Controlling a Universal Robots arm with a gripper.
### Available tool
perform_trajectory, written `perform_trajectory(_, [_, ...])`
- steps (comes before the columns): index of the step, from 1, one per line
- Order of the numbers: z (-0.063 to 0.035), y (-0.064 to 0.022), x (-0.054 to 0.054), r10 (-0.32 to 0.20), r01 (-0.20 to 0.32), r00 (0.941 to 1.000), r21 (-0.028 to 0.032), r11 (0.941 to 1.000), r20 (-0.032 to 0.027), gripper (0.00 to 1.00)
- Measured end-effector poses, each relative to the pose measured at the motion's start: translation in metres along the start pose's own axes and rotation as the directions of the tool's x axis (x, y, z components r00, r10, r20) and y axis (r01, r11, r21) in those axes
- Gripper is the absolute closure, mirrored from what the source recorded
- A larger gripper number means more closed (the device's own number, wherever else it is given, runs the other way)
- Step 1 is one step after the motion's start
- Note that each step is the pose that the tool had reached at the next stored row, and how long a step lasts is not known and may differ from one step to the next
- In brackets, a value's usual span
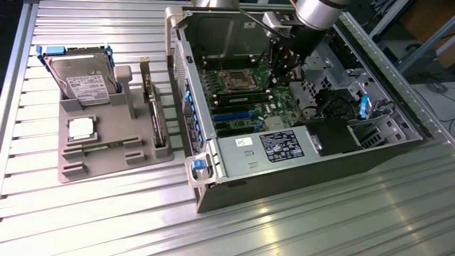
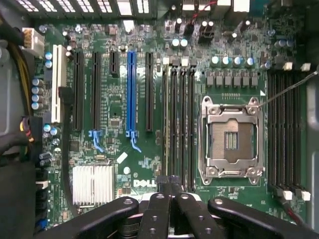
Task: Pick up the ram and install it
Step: 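Press down the ram until it locks into place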
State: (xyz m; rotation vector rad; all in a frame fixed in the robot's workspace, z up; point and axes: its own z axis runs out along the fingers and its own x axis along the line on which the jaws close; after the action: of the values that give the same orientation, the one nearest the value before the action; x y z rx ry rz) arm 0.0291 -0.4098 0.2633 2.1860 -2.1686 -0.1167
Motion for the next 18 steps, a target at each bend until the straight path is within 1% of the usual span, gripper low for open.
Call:
perform_trajectory(2, [0.0070, -0.0083, 0.000, 0.000, 0.000, 1.0000, -0.0018, 1.0000, -0.0032, 0.90])
perform_trajectory(5, [0.0185, -0.0095, 0.000, 0.000, 0.000, 1.0000, -0.0019, 1.0000, -0.0039, 0.90])
perform_trajectory(6, [0.0254, -0.0102, 0.000, 0.000, 0.000, 1.0000, -0.0021, 1.0000, -0.0040, 0.90])
perform_trajectory(7, [0.0282, -0.0105, 0.000, 0.000, 0.000, 1.0000, -0.0021, 1.0000, -0.0040, 0.90])
perform_trajectory(12, [0.0302, -0.0106, 0.000, 0.000, 0.000, 1.0000, -0.0022, 1.0000, -0.0041, 0.90])
perform_trajectory(14, [0.0324, -0.0108, 0.001, 0.000, 0.000, 1.0000, -0.0023, 1.0000, -0.0046, 0.90])
perform_trajectory(15, [0.0321, -0.0109, 0.000, 0.000, 0.000, 1.0000, -0.0016, 1.0000, -0.0040, 0.90])
perform_trajectory(16, [0.0289, -0.0106, 0.000, 0.000, 0.000, 1.0000, 0.0003, 1.0000, -0.0026, 0.90])
perform_trajectory(18, [0.0192, -0.0096, 0.000, 0.000, 0.000, 1.0000, 0.0042, 1.0000, -0.0040, 0.90])
